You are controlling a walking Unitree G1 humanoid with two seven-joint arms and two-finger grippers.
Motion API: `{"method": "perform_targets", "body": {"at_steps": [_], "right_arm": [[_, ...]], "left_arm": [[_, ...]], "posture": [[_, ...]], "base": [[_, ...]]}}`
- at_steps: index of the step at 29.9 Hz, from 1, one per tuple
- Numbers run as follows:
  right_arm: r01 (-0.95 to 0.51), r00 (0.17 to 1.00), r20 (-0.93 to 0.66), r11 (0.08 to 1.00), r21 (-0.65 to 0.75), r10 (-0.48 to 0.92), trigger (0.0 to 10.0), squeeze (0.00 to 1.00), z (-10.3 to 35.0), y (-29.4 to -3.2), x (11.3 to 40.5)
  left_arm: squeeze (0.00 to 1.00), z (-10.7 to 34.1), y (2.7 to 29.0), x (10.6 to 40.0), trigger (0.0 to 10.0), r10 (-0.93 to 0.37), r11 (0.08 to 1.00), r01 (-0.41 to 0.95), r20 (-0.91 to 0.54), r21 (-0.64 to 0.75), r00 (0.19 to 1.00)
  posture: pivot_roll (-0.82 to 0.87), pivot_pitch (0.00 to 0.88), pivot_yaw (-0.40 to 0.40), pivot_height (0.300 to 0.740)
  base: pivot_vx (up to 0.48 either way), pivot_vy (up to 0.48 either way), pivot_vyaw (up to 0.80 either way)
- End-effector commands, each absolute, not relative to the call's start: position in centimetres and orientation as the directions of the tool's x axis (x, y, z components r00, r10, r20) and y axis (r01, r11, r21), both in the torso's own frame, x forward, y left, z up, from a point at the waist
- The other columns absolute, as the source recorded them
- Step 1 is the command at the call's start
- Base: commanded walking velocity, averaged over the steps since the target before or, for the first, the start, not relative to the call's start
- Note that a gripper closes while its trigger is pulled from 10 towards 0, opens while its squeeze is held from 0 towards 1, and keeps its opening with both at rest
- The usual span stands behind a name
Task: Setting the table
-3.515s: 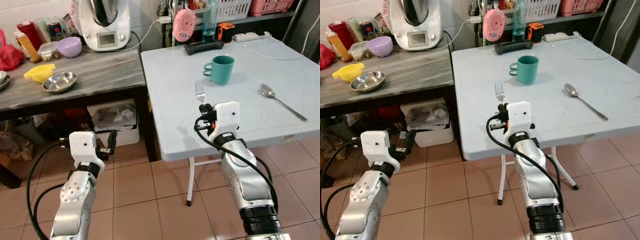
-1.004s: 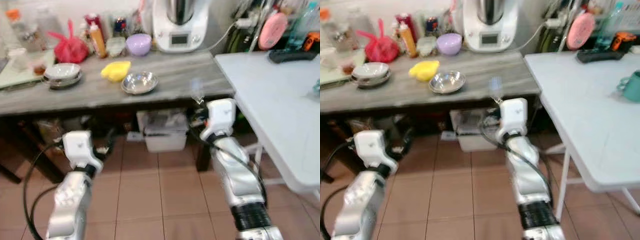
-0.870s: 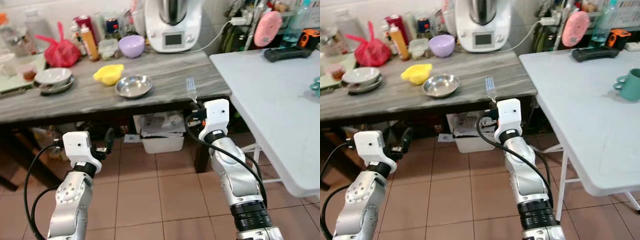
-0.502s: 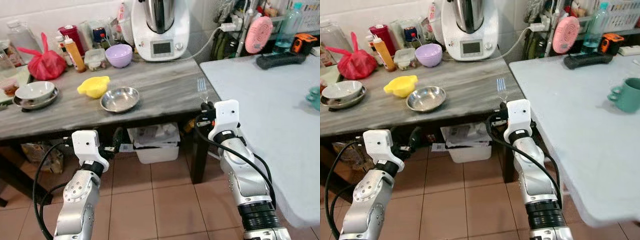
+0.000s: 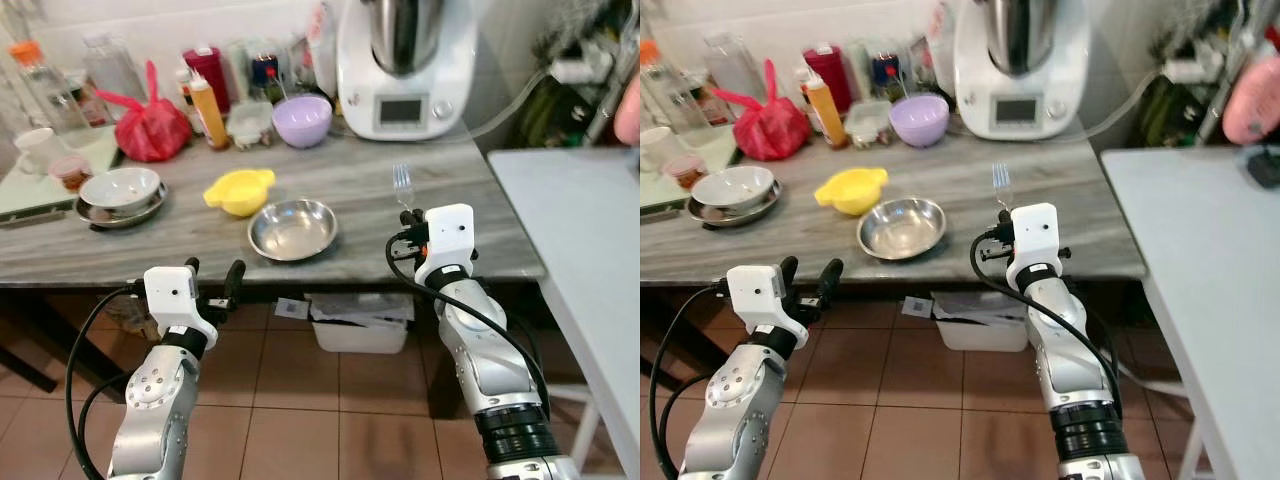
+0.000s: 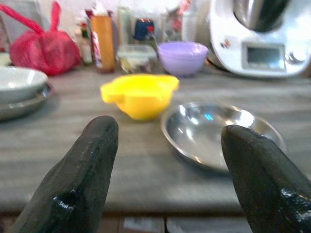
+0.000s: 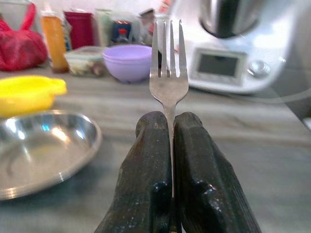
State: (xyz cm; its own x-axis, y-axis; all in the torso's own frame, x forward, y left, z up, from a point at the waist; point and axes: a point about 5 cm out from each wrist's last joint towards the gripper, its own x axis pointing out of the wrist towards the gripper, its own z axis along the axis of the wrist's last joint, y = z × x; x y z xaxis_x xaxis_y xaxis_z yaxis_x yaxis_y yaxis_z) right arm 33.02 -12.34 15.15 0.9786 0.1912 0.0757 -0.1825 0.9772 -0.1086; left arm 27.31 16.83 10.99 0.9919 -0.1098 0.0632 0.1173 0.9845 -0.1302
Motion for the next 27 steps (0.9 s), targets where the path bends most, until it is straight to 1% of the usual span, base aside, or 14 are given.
{"method": "perform_targets", "body": {"at_steps": [1,4,10,12,14,16,19,25,27], "right_arm": [[-0.206,0.970,0.108,0.974,-0.099,0.216,10.0,0.00,15.9,-11.4,33.1],[-0.200,0.971,0.110,0.975,-0.101,0.211,10.0,0.00,16.0,-11.4,33.1],[-0.139,0.982,0.109,0.983,-0.124,0.153,10.0,0.00,15.9,-12.2,33.3],[-0.106,0.987,0.110,0.985,-0.136,0.121,10.0,0.00,15.9,-12.7,33.3],[-0.092,0.988,0.111,0.986,-0.138,0.108,10.0,0.00,15.9,-12.9,33.3],[-0.063,0.991,0.108,0.987,-0.145,0.079,10.0,0.00,15.8,-13.5,33.2],[-0.034,0.994,0.093,0.988,-0.151,0.048,10.0,0.00,15.5,-14.1,33.1],[-0.010,0.997,0.068,0.986,-0.166,0.022,10.0,0.00,15.2,-14.5,33.0],[0.057,0.998,0.030,0.983,-0.174,-0.052,10.0,0.00,14.5,-15.5,33.0]], "left_arm": [[0.00,11.1,17.7,27.2,10.0,-0.090,0.989,0.097,0.064,-0.113,0.994],[0.00,11.0,17.7,27.1,10.0,-0.093,0.989,0.099,0.059,-0.107,0.994],[0.00,10.8,17.3,26.5,10.0,-0.163,0.982,0.167,0.046,-0.093,0.986],[0.00,10.8,16.8,26.0,10.0,-0.229,0.968,0.232,0.044,-0.093,0.972],[0.00,10.9,16.4,25.8,10.0,-0.260,0.960,0.263,0.046,-0.092,0.965],[0.00,11.1,15.6,25.3,10.0,-0.335,0.938,0.338,0.052,-0.078,0.941],[0.00,11.1,14.4,24.6,10.0,-0.400,0.913,0.402,0.037,-0.074,0.916],[0.00,10.7,14.1,24.0,10.0,-0.432,0.899,0.432,0.020,-0.068,0.902],[0.00,10.5,13.9,23.6,10.0,-0.454,0.888,0.454,0.009,-0.076,0.891]], "posture": [[-0.10,0.022,0.085,0.740],[-0.10,0.022,0.085,0.740],[-0.10,0.024,0.083,0.740],[-0.10,0.028,0.081,0.740],[-0.10,0.031,0.080,0.740],[-0.10,0.037,0.079,0.740],[-0.10,0.044,0.075,0.740],[-0.11,0.052,0.074,0.740],[-0.11,0.059,0.074,0.740]], "base": [[0.424,0.000,0.00],[0.385,0.000,0.00],[0.000,0.000,0.00],[0.000,0.000,0.00],[0.000,0.000,0.00],[0.000,0.000,0.00],[0.000,0.000,0.00],[0.000,0.000,0.00],[0.000,0.000,0.00]]}}
